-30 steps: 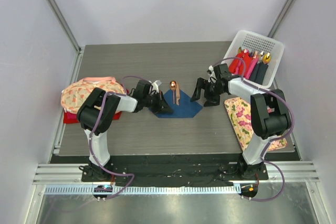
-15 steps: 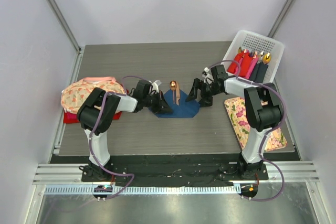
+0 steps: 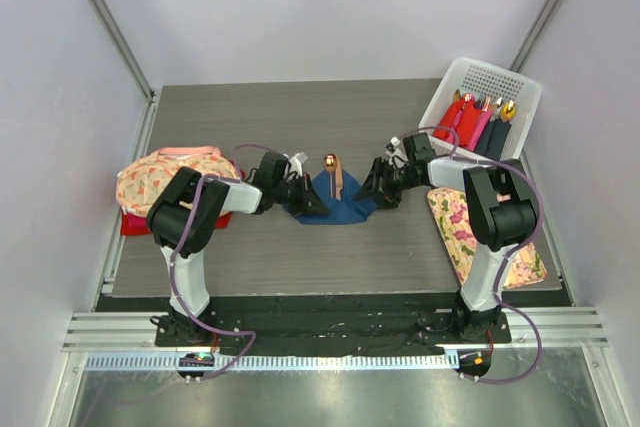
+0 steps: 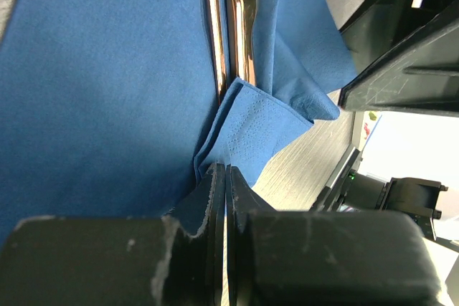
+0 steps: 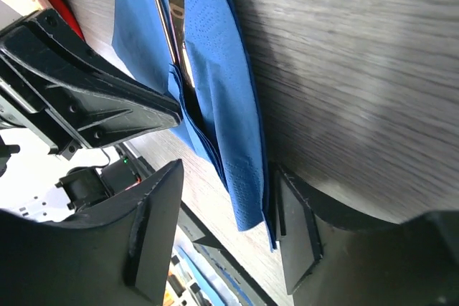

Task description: Place the utensils on the paper napkin and roll it up

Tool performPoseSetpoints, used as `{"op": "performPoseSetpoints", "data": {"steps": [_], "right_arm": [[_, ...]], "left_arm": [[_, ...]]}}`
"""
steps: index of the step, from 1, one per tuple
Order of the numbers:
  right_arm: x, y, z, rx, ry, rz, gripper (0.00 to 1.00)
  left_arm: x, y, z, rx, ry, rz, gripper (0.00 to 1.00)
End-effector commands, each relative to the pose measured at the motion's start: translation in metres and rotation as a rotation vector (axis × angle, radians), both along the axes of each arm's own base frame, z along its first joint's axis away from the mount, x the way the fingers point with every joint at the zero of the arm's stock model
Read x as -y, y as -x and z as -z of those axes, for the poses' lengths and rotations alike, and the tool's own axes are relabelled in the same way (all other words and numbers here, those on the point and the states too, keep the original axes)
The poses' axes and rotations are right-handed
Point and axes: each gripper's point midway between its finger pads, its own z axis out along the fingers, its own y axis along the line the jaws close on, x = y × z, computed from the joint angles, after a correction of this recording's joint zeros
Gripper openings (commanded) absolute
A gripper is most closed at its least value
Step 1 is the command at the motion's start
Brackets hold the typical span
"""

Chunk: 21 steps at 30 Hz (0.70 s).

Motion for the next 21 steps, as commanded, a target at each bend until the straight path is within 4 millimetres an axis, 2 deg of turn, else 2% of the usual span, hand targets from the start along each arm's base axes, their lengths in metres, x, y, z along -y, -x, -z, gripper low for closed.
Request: {"op": "performPoseSetpoints", "data": {"steps": [1, 4, 8, 9, 12, 16, 21], "right_arm": [[0.017, -0.009, -0.023, 0.066, 0.026, 0.035, 0.57], [0.022, -0.008, -0.023, 0.071, 0.048, 0.034, 0.54], [0.018, -0.008, -0.024, 0.056, 0.029, 0.026, 0.26], [0.015, -0.009, -0.027, 0.049, 0.011, 0.024, 0.16], [0.006, -0.012, -0.036, 0.047, -0.029, 0.011, 0.01], [-0.012, -0.015, -0.053, 0.059, -0.102, 0.015, 0.01], [-0.035, -0.014, -0.057, 0.036, -0.146, 0.009, 0.01]], "left_arm": [[-0.006, -0.008, 0.01, 0.024, -0.05, -0.025, 0.05], [-0.007, -0.008, 0.012, 0.022, -0.052, -0.026, 0.04], [-0.006, -0.008, 0.011, 0.023, -0.051, -0.025, 0.04], [-0.007, -0.008, 0.012, 0.023, -0.052, -0.026, 0.05], [-0.007, -0.008, 0.012, 0.023, -0.052, -0.026, 0.05], [-0.007, -0.009, 0.012, 0.024, -0.054, -0.028, 0.05], [-0.007, -0.008, 0.013, 0.018, -0.055, -0.025, 0.04]]}}
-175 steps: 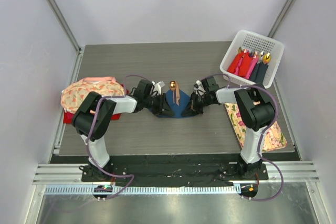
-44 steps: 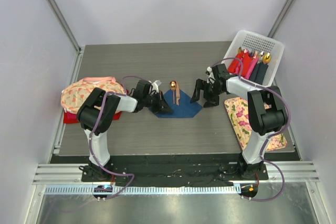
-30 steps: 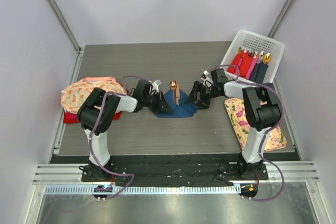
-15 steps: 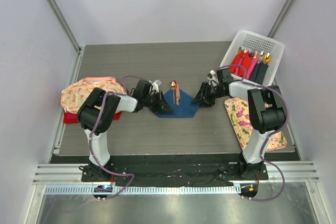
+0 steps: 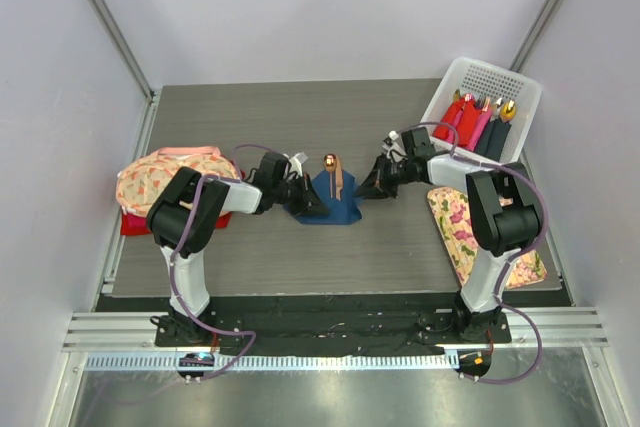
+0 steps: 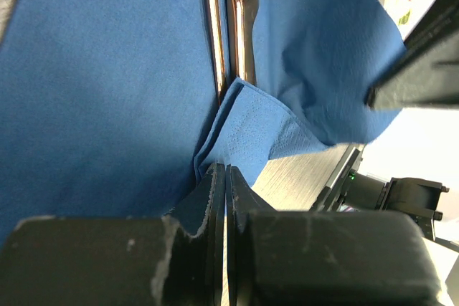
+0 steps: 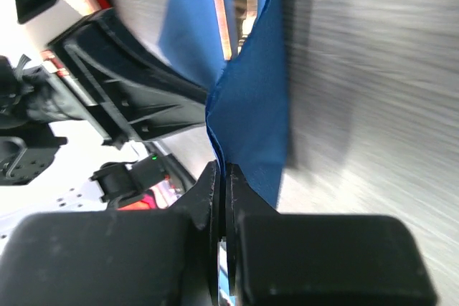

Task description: Place the utensils on the paper napkin and roll it up

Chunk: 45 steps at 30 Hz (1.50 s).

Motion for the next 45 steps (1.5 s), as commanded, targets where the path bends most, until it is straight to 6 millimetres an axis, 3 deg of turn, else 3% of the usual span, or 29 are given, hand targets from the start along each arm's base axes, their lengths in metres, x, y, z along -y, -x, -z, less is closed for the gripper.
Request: {"op": "performPoseSetpoints", "data": {"steps": [1, 11, 19, 30, 33, 36, 45], "right_arm": [[-0.031, -0.011, -0.028, 0.031, -0.103, -0.003, 0.01], [-0.073, -0.016, -0.017, -0.015, -0.152, 0.004, 0.01], [-0.082, -0.014, 0.01, -0.064, -0.159, 0.036, 0.01], [-0.071, -0.006, 0.043, -0.109, -0.064, 0.054, 0.01], [-0.07, -0.007, 0.043, -0.09, -0.051, 0.05, 0.01], [-0.069, -0.009, 0.043, -0.088, -0.046, 0.052, 0.01], [-0.074, -0.014, 0.032, -0.062, -0.065, 0.053, 0.01]], "left_arm": [[-0.006, -0.009, 0.013, 0.02, -0.056, -0.025, 0.04], [-0.006, -0.009, 0.013, 0.019, -0.054, -0.021, 0.04], [-0.004, -0.007, 0.009, 0.021, -0.04, -0.011, 0.05], [-0.008, -0.005, -0.046, 0.13, 0.039, 0.018, 0.08], [-0.014, 0.001, -0.058, 0.152, 0.049, 0.024, 0.1], [-0.02, 0.013, -0.056, 0.132, 0.03, 0.041, 0.1], [-0.041, 0.031, -0.015, 0.029, -0.093, 0.034, 0.08]]}}
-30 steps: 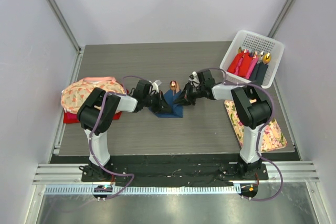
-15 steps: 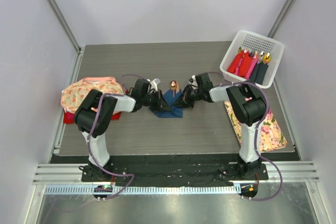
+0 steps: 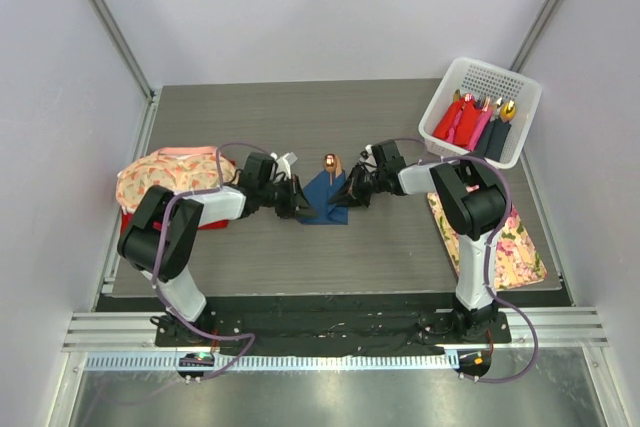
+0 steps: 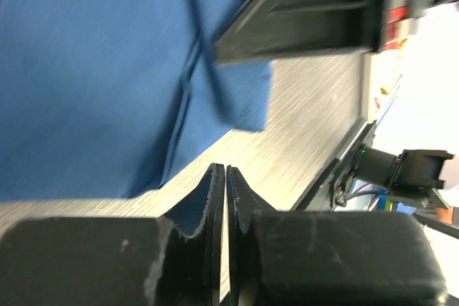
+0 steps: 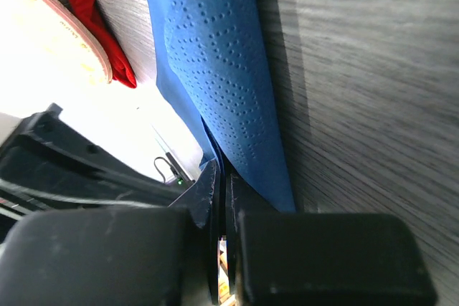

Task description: Place the utensils on the paper napkin and roll it up

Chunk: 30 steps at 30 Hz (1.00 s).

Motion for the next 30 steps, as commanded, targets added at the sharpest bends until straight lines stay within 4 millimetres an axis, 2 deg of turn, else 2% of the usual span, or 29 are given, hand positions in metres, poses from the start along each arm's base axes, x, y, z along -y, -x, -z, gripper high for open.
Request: {"op": "performPoseSetpoints", "data": {"steps": [1, 6, 13, 20, 30], "right_arm": [[-0.003, -0.011, -0.011, 0.057, 0.006, 0.007, 0.01], [-0.008, -0.012, -0.026, 0.086, -0.01, 0.016, 0.01], [-0.023, -0.014, -0.037, 0.077, -0.044, 0.024, 0.01], [-0.033, -0.01, -0.03, 0.045, -0.055, 0.027, 0.01], [-0.03, -0.013, -0.01, 0.02, -0.036, 0.056, 0.01]], "left_arm": [[-0.012, 0.008, 0.025, -0.055, -0.065, 0.003, 0.07], [-0.017, 0.0, 0.047, -0.088, -0.141, -0.014, 0.05], [-0.018, 0.003, 0.053, -0.124, -0.152, -0.01, 0.04], [-0.018, 0.005, 0.055, -0.128, -0.157, -0.011, 0.04], [-0.018, 0.004, 0.053, -0.123, -0.152, -0.011, 0.04]]}}
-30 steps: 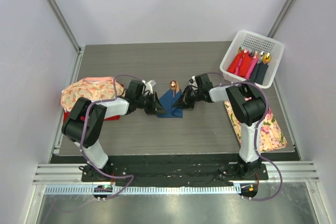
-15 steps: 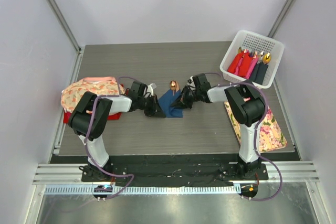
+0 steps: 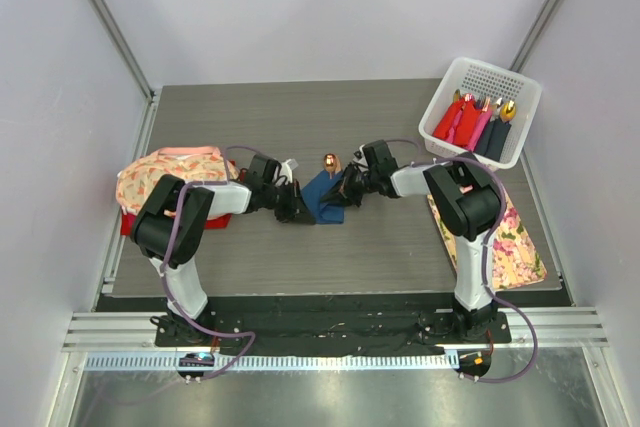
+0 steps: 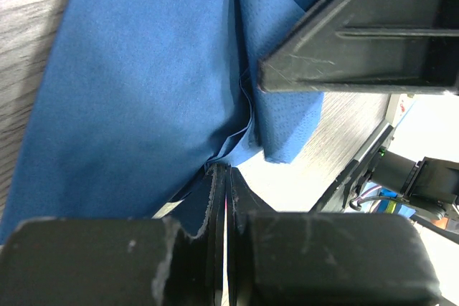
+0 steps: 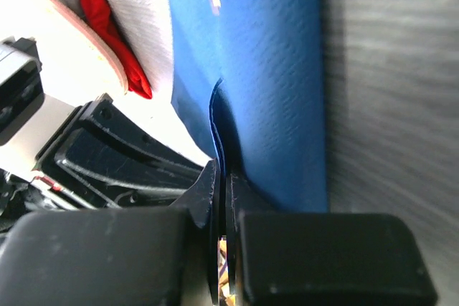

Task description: Place the utensils on the paper napkin and roll it up

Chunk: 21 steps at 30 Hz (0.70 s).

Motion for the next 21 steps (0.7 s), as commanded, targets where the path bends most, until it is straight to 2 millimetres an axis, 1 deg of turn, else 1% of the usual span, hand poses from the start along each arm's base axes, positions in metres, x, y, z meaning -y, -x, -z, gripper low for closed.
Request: {"op": "performPoseSetpoints", "data": {"steps": [1, 3, 4, 6, 7, 8, 9, 10, 11, 12, 13, 14, 16, 17, 19, 20, 21], "right_arm": [[-0.007, -0.01, -0.001, 0.035, -0.013, 0.016, 0.01], [-0.006, -0.009, 0.003, 0.032, -0.005, 0.018, 0.01], [-0.006, -0.01, 0.003, 0.032, -0.007, 0.019, 0.05], [-0.006, -0.009, 0.007, 0.023, -0.008, 0.02, 0.12], [-0.006, -0.009, 0.007, 0.022, -0.013, 0.02, 0.23], [-0.007, -0.009, 0.007, 0.022, -0.016, 0.019, 0.27], [-0.007, -0.009, 0.007, 0.021, -0.018, 0.021, 0.34], [-0.008, -0.008, 0.006, 0.021, -0.023, 0.019, 0.4], [-0.007, -0.008, 0.008, 0.019, -0.021, 0.021, 0.53], [-0.007, -0.008, 0.007, 0.022, -0.022, 0.021, 0.59], [-0.008, -0.009, 0.006, 0.023, -0.024, 0.021, 0.63], [-0.007, -0.009, 0.006, 0.023, -0.024, 0.023, 0.7], [-0.008, -0.009, 0.004, 0.027, -0.028, 0.023, 0.75], [-0.007, -0.008, 0.005, 0.021, -0.026, 0.027, 0.76], [-0.008, -0.008, 0.006, 0.02, -0.03, 0.026, 0.75], [-0.008, -0.007, 0.006, 0.013, -0.03, 0.032, 0.73], [-0.008, -0.007, 0.006, 0.013, -0.033, 0.035, 0.61]], "left_arm": [[-0.011, 0.001, 0.017, -0.009, -0.07, -0.011, 0.04], [-0.011, 0.0, 0.015, -0.004, -0.065, -0.011, 0.04], [-0.011, 0.002, 0.015, -0.004, -0.062, -0.011, 0.04], [-0.008, -0.001, 0.007, 0.019, -0.035, -0.01, 0.07], [-0.008, 0.001, 0.005, 0.021, -0.024, -0.01, 0.08], [-0.007, 0.0, -0.003, 0.043, -0.004, -0.008, 0.09], [-0.007, -0.002, -0.012, 0.06, 0.029, -0.007, 0.13], [-0.009, 0.001, -0.014, 0.057, 0.042, -0.017, 0.16], [-0.014, -0.004, -0.026, 0.082, 0.064, -0.035, 0.17], [-0.016, -0.005, -0.031, 0.094, 0.082, -0.042, 0.2], [-0.018, -0.006, -0.036, 0.095, 0.091, -0.056, 0.22], [-0.026, -0.01, -0.041, 0.109, 0.099, -0.084, 0.24], [-0.031, -0.017, -0.049, 0.116, 0.122, -0.13, 0.28], [-0.036, -0.021, -0.052, 0.119, 0.13, -0.154, 0.29], [-0.036, -0.032, -0.063, 0.16, 0.159, -0.182, 0.3], [-0.034, -0.035, -0.068, 0.158, 0.174, -0.196, 0.3], [-0.033, -0.039, -0.066, 0.157, 0.176, -0.209, 0.3]]}}
